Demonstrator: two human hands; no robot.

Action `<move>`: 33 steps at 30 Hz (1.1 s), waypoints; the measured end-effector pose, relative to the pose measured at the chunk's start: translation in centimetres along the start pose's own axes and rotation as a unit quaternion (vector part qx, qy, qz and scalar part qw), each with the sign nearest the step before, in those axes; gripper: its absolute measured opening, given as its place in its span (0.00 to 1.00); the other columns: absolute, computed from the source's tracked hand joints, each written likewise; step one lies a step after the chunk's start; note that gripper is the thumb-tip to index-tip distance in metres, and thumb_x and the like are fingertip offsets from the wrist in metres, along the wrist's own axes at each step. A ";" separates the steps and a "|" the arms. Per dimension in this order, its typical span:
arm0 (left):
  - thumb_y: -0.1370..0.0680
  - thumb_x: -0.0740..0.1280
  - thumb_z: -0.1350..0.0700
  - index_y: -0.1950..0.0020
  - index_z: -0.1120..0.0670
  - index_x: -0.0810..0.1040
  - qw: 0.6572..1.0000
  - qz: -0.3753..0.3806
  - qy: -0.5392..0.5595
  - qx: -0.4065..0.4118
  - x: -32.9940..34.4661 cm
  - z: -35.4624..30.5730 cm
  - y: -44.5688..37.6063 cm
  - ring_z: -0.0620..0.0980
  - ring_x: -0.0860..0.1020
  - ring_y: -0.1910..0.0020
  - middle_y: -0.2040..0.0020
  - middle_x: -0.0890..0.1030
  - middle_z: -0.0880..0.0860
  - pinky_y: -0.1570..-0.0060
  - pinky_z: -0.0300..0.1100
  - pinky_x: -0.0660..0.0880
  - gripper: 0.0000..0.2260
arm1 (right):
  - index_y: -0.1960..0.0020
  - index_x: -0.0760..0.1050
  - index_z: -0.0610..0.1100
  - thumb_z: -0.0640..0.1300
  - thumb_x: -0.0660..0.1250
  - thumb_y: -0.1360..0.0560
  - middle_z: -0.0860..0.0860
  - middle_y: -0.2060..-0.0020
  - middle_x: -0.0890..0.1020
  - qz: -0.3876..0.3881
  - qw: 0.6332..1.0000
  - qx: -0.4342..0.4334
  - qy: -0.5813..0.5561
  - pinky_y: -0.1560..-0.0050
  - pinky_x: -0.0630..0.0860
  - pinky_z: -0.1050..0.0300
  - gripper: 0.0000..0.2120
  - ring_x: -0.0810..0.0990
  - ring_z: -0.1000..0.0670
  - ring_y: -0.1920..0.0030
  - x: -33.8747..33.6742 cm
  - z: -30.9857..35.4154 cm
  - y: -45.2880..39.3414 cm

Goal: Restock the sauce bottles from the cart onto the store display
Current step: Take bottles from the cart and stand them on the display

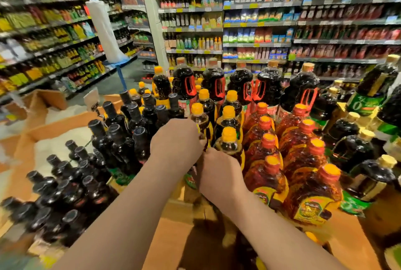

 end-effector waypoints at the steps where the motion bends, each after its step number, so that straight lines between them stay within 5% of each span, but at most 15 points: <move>1: 0.23 0.67 0.43 0.66 0.53 0.67 1.000 0.005 0.000 -0.016 0.2 0.2 0.8 0.53 0.74 0.65 0.67 0.70 0.51 0.68 0.44 0.71 0.19 | 0.65 0.77 0.47 0.45 0.77 0.37 0.51 0.73 0.73 0.000 1.000 -0.023 -0.015 0.80 0.59 0.62 0.09 0.73 0.49 0.77 0.3 0.3 0.5; 6: 0.24 0.66 0.41 0.67 0.53 0.67 0.996 0.013 0.002 -0.089 0.9 1.5 5.5 0.50 0.71 0.70 0.69 0.70 0.51 0.71 0.42 0.67 0.20 | 0.39 0.71 0.43 0.47 0.60 0.21 0.48 0.53 0.77 0.057 0.987 -0.116 -0.095 0.62 0.71 0.53 0.13 0.78 0.44 0.54 0.5 2.5 3.4; 11: 0.23 0.65 0.40 0.60 0.54 0.75 0.984 0.027 0.012 -0.177 1.0 3.8 10.5 0.52 0.77 0.62 0.64 0.76 0.52 0.65 0.44 0.73 0.17 | 0.33 0.65 0.40 0.48 0.55 0.19 0.47 0.49 0.79 0.063 0.970 -0.178 -0.150 0.61 0.67 0.55 0.18 0.79 0.44 0.51 0.3 5.6 6.0; 18: 0.23 0.64 0.42 0.67 0.53 0.67 0.962 0.003 0.007 -0.272 -1.2 7.3 17.6 0.53 0.76 0.64 0.67 0.72 0.52 0.69 0.42 0.66 0.19 | 0.43 0.72 0.40 0.47 0.61 0.22 0.46 0.57 0.81 0.069 0.942 -0.283 -0.166 0.68 0.66 0.55 0.13 0.81 0.42 0.58 -1.1 11.2 9.6; 22: 0.23 0.64 0.41 0.67 0.54 0.65 0.932 -0.013 -0.004 -0.361 -2.0 9.7 24.3 0.57 0.74 0.63 0.66 0.73 0.54 0.66 0.44 0.67 0.21 | 0.43 0.74 0.40 0.45 0.60 0.23 0.46 0.57 0.77 0.155 0.897 -0.388 -0.144 0.63 0.67 0.55 0.12 0.78 0.42 0.56 -1.6 15.7 13.4; 25: 0.23 0.63 0.41 0.59 0.54 0.72 0.896 -0.023 -0.023 -0.442 -2.4 11.6 31.7 0.60 0.79 0.53 0.58 0.79 0.58 0.62 0.45 0.70 0.17 | 0.43 0.75 0.38 0.46 0.61 0.23 0.42 0.52 0.79 0.167 0.853 -0.477 -0.133 0.57 0.73 0.50 0.14 0.79 0.39 0.51 -1.5 20.3 18.3; 33: 0.25 0.65 0.42 0.50 0.53 0.79 0.793 -0.037 -0.049 -0.606 -4.6 10.9 53.2 0.61 0.81 0.51 0.55 0.82 0.57 0.55 0.49 0.78 0.16 | 0.45 0.76 0.40 0.43 0.61 0.24 0.41 0.49 0.79 0.211 0.755 -0.601 -0.157 0.49 0.74 0.48 0.11 0.78 0.40 0.46 -4.5 27.9 33.9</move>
Point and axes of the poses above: each hand's wrist, its own y-axis away from the middle knuckle, its own x-axis out of the palm, z = x × y, the point moved 6 cm from there along -y, towards the middle knuckle
